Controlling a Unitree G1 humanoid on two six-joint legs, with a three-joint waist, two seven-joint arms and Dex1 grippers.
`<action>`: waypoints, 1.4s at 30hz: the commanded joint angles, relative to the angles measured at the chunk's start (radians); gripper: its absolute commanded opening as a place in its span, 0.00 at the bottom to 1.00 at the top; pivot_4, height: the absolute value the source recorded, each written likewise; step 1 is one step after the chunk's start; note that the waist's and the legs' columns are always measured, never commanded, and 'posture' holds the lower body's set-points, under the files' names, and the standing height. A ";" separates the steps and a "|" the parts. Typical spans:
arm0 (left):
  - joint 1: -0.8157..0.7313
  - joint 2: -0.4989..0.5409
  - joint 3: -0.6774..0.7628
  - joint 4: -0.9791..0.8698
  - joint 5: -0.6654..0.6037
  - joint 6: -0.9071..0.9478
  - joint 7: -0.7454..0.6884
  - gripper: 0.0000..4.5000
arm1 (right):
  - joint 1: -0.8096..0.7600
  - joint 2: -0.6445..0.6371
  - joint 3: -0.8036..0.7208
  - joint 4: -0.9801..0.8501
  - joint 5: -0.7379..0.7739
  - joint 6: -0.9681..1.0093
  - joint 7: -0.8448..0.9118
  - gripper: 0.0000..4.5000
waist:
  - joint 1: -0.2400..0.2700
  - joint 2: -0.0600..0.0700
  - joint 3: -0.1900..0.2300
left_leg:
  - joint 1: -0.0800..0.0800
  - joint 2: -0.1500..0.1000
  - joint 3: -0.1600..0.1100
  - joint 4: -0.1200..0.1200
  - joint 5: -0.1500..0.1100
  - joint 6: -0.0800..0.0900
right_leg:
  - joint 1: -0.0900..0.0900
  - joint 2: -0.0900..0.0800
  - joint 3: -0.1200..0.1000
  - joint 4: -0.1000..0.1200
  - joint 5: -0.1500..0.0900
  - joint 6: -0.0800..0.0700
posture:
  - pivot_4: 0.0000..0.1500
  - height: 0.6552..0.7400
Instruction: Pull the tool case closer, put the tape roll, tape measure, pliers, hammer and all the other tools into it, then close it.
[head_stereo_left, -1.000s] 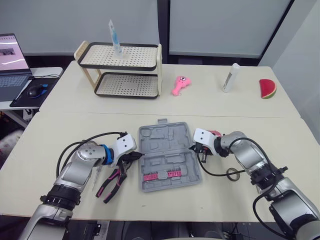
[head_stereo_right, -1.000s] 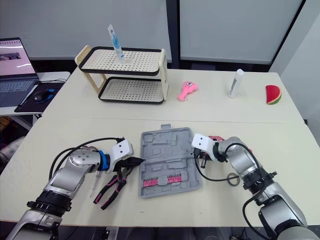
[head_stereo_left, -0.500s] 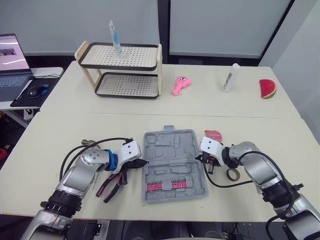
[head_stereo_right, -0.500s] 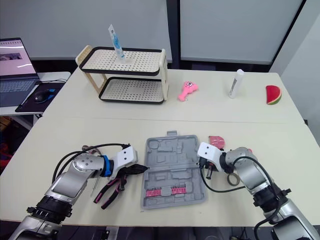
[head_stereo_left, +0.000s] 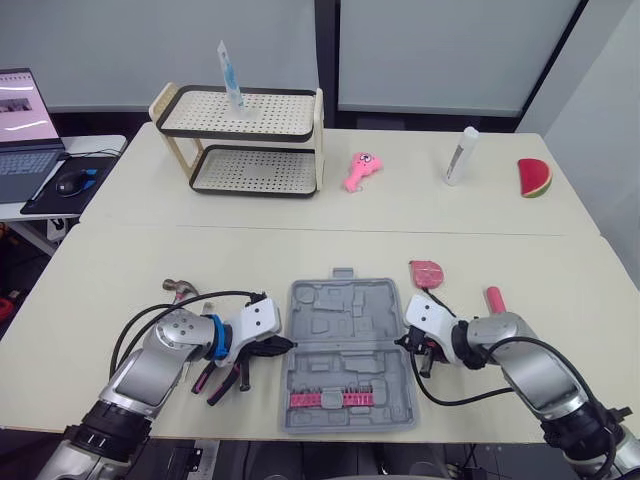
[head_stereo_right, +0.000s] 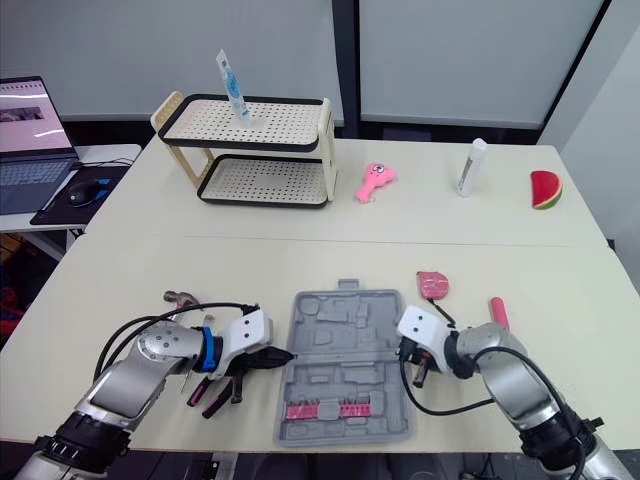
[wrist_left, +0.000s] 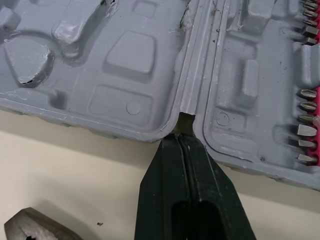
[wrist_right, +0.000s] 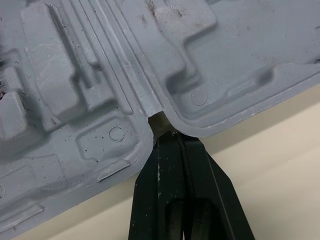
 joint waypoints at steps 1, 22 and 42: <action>0.007 -0.010 -0.017 -0.079 -0.041 -0.001 -0.020 0.00 | 0.019 -0.005 -0.004 -0.094 0.049 0.013 -0.004 0.00 | 0.000 0.000 0.000 | 0.000 0.000 0.000 0.000 0.000 0.000 | 0.000 0.000 0.000 0.000 0.000 0.000 | 1.00 0.94; 0.055 0.011 -0.033 -0.097 -0.038 -0.010 -0.062 0.00 | 0.073 -0.118 0.014 -0.181 0.152 0.090 -0.012 0.00 | 0.001 0.000 0.000 | 0.000 0.000 0.000 0.000 0.000 0.000 | 0.000 0.000 0.000 0.000 0.000 0.000 | 1.00 0.94; 0.085 0.037 -0.029 -0.126 -0.050 0.014 -0.071 0.00 | 0.070 -0.153 0.045 -0.190 0.200 0.100 -0.029 0.00 | 0.001 0.000 0.000 | 0.000 0.000 0.000 0.000 0.000 0.000 | 0.000 0.001 0.001 -0.001 0.000 0.000 | 1.00 0.94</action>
